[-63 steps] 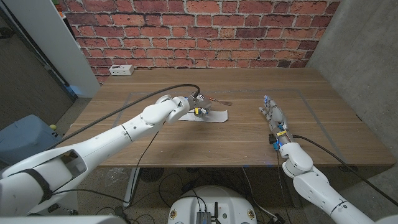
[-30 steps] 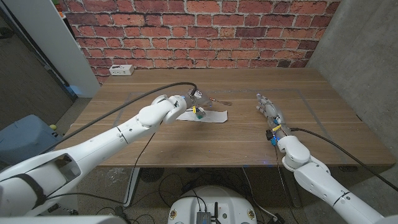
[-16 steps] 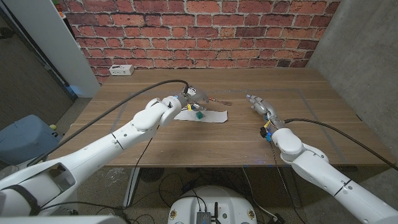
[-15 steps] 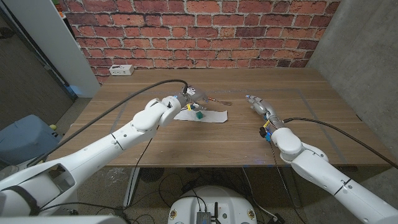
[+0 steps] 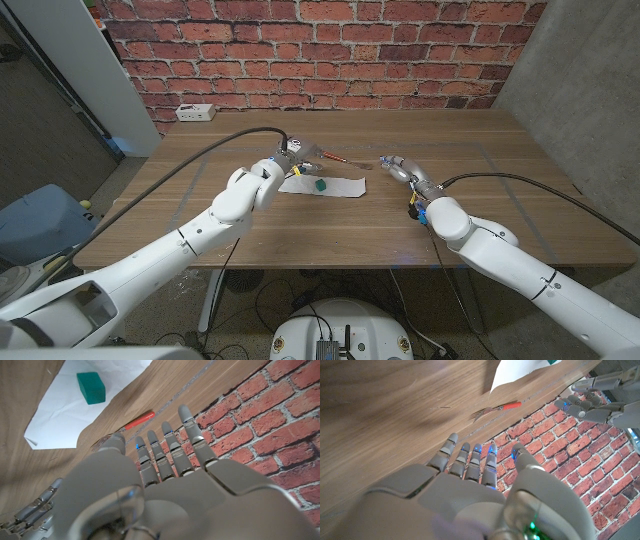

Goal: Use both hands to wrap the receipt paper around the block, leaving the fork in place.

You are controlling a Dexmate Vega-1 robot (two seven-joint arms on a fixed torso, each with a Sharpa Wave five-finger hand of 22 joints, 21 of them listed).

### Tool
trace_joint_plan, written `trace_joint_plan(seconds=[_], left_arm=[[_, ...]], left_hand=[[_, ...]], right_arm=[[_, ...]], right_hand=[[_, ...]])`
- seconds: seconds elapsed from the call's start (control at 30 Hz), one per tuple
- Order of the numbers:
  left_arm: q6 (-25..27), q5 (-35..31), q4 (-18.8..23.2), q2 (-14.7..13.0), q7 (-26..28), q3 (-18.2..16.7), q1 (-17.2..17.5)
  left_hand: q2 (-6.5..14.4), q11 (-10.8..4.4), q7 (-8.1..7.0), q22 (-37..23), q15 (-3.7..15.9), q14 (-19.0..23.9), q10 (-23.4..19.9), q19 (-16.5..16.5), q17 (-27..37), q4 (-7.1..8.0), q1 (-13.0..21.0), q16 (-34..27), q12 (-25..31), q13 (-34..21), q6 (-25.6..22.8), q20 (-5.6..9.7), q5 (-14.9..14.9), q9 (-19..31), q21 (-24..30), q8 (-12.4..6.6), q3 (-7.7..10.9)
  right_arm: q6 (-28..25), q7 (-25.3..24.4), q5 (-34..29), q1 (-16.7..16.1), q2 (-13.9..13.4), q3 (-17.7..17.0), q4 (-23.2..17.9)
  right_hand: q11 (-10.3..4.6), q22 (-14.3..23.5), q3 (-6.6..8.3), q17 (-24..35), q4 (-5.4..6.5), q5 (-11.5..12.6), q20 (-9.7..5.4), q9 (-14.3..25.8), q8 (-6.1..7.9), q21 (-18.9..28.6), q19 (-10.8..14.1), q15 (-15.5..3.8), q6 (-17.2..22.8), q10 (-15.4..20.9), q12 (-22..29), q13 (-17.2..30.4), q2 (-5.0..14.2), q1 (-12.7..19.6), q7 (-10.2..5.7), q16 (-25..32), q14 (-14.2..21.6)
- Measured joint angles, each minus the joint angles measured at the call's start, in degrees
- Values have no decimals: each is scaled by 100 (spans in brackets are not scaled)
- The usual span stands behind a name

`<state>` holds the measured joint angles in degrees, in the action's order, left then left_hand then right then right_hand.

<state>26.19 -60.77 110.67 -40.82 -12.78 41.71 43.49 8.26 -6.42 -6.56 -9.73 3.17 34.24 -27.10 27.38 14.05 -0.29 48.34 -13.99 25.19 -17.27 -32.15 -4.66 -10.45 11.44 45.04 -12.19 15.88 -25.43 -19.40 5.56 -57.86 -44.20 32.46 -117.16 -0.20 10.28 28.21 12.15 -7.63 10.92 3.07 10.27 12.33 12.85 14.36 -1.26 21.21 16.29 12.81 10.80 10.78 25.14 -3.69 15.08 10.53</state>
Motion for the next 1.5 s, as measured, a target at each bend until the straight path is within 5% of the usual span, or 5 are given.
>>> trace_joint_plan(seconds=[0.53,1.1,1.4,1.5], left_arm=[[1231,-203,149,89,39,8,289],[2330,-310,76,210,-25,113,353],[2894,-282,28,280,-140,204,286],[3070,-232,11,300,-150,234,264]], left_hand=[[-59,-73,0,1,43,373,-212,489,-178,-289,195,-65,-88,53,0,326,-58,-26,38,33,316],[-133,-63,34,1,93,744,-407,914,-234,-483,249,-132,-127,44,35,577,-34,-26,116,33,435],[-523,21,96,14,72,578,-402,996,-260,-382,-135,-39,-305,106,202,525,33,-25,66,98,217],[-520,85,145,14,51,538,-381,986,-260,-382,-205,-37,-343,132,250,516,33,-25,25,98,217]], right_arm=[[-1092,523,-888,640,-75,817,-342],[-1896,1113,-1881,1209,-45,1631,-586],[-2143,1494,-2236,1461,27,1944,-580],[-2203,1624,-2310,1536,57,2022,-542]], right_hand=[[-208,-1,170,-18,-117,0,-41,-1,0,0,102,-61,204,208,0,0,2,391,-123,0,62],[-861,-1,406,-18,-225,0,-153,-1,0,0,214,-91,633,448,-14,-1,24,1142,-511,0,93],[-878,-1,478,-11,-202,-33,-196,28,0,0,213,-99,704,464,-68,-1,9,1348,-541,0,17],[-765,-1,452,-1,-176,-55,-196,28,-48,0,213,-91,629,406,-83,-1,-22,1379,-471,0,7]])
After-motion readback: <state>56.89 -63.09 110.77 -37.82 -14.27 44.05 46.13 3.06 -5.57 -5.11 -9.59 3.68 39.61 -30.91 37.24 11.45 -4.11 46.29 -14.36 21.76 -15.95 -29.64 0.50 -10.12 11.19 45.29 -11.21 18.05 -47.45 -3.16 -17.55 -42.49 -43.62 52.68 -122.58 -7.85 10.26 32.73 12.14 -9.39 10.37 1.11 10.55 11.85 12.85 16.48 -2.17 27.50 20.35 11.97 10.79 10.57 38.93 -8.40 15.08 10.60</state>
